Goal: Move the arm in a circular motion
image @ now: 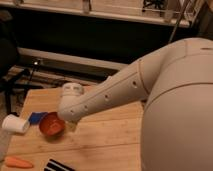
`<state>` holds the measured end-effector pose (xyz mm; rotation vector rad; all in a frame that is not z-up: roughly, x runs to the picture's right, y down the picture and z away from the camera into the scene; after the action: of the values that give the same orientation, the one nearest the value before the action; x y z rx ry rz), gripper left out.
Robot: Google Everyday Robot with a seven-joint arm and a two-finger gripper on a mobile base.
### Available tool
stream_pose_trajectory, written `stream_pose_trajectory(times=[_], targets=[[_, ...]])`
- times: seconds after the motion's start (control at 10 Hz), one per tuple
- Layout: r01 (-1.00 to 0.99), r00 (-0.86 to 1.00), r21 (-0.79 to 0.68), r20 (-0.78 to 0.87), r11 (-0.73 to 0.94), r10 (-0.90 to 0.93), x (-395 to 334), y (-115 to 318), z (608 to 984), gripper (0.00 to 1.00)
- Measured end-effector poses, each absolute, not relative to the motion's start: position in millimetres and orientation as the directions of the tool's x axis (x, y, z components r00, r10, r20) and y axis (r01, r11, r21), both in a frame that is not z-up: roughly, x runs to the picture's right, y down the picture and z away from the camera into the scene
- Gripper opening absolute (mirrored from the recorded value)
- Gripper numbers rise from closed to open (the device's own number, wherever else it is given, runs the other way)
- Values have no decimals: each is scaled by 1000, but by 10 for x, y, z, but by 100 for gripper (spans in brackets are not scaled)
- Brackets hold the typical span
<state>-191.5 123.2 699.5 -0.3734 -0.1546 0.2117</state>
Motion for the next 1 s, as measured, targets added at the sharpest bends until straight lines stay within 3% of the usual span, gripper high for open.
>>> stream_pose_trajectory(times=[0.3,0.4,0.8,1.0], targets=[[-41,933,-240,338,970,123,-2881,314,6469,80],[-41,917,-151,386,988,97,-2954,-259,6377,80],[-227,900,173,413,958,139,-1816,-2342,6347,80],[-333,893,253,393,908,218,-993,-2795,6417,80]])
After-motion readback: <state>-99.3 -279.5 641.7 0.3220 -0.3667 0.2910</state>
